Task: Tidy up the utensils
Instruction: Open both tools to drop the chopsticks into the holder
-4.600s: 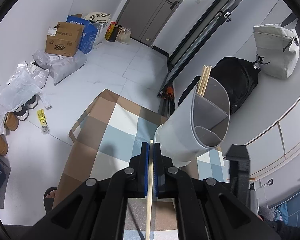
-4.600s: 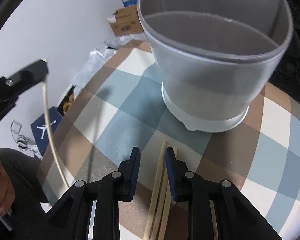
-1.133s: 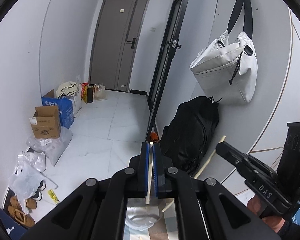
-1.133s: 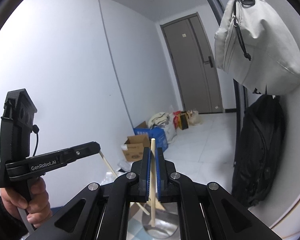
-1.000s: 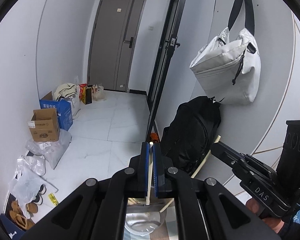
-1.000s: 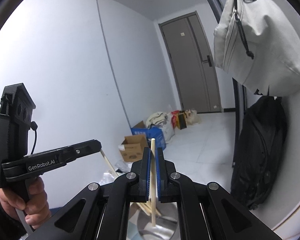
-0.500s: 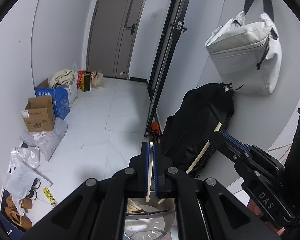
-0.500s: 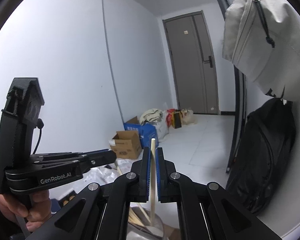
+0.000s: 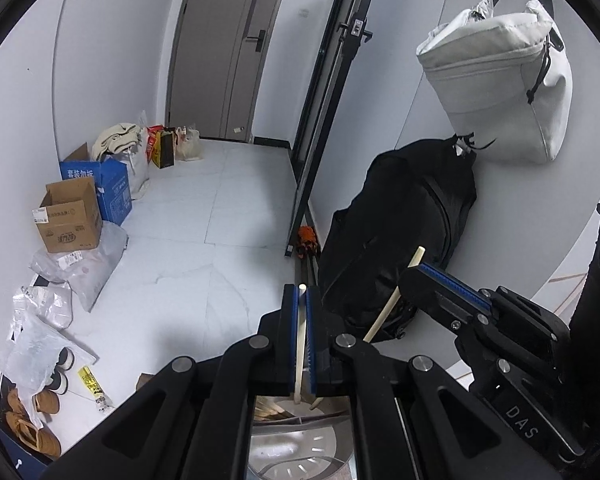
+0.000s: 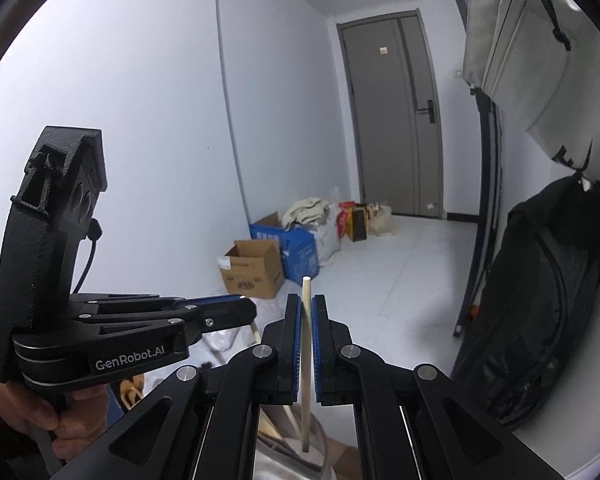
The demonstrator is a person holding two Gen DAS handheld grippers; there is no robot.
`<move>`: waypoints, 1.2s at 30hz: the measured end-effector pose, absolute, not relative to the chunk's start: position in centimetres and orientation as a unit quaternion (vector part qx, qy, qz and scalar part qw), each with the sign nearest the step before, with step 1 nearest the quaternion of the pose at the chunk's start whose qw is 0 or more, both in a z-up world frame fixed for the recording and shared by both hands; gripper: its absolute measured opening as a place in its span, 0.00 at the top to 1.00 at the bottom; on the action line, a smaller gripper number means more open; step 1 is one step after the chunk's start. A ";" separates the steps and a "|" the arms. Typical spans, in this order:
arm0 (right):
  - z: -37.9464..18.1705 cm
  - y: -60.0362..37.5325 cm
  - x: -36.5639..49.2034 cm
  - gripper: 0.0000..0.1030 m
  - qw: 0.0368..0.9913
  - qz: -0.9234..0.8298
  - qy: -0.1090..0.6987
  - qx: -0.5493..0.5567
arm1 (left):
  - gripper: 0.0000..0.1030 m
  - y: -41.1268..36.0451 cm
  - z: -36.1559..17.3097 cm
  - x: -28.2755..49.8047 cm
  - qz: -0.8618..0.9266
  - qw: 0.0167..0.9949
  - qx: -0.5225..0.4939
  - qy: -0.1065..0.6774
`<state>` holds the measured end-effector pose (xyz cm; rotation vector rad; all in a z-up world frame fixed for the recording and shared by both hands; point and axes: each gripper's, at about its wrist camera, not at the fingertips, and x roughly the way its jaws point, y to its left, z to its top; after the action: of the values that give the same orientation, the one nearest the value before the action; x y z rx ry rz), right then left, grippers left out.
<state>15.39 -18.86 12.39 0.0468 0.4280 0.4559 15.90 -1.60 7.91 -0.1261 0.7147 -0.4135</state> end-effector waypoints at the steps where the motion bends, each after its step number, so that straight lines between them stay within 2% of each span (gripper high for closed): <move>1: 12.2 -18.7 15.4 0.96 0.950 0.227 0.212 0.018 | 1.00 -1.6 7.8 15.9 -0.202 0.914 -0.059 0.348; 7: 10.3 -18.0 15.1 0.96 0.945 0.234 0.228 -0.003 | 1.00 -0.8 6.0 16.3 -0.211 0.907 -0.072 0.357; 17: 7.6 -19.9 15.6 0.93 0.920 0.270 0.274 0.076 | 1.00 -0.7 3.2 17.0 -0.293 0.865 -0.105 0.394; 19: 7.5 -20.5 15.7 0.89 0.914 0.275 0.283 0.096 | 1.00 -0.8 2.9 17.1 -0.293 0.861 -0.102 0.403; 21: 7.3 -21.2 15.3 0.71 0.912 0.274 0.283 0.113 | 1.00 -0.7 2.8 17.1 -0.288 0.860 -0.103 0.408; 23: 7.2 -21.7 14.8 0.69 0.913 0.269 0.281 0.123 | 0.98 -0.4 2.9 17.2 -0.286 0.857 -0.111 0.415; 25: 7.0 -22.3 14.2 0.69 0.915 0.256 0.283 0.129 | 0.86 0.0 3.2 16.9 -0.280 0.860 -0.112 0.413; 26: 6.9 -22.4 13.9 0.68 0.915 0.253 0.284 0.131 | 0.72 0.2 3.3 16.7 -0.273 0.863 -0.109 0.410; 27: 6.8 -22.7 13.8 0.67 0.915 0.250 0.286 0.136 | 0.63 0.4 3.6 16.4 -0.266 0.867 -0.108 0.408; 31: 6.7 -23.5 12.5 0.64 0.917 0.237 0.288 0.141 | 0.60 1.0 4.2 15.2 -0.249 0.879 -0.101 0.394; 34: 6.7 -24.0 11.5 0.59 0.919 0.228 0.286 0.145 | 0.52 1.0 4.5 13.9 -0.224 0.892 -0.087 0.383; 36: 6.9 -24.2 10.5 0.50 0.922 0.223 0.282 0.144 | 0.48 1.1 4.8 13.3 -0.214 0.897 -0.078 0.378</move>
<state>10.53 -24.25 6.91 0.2968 0.5800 0.4584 13.30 1.09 4.76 -0.1611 0.7838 -0.4435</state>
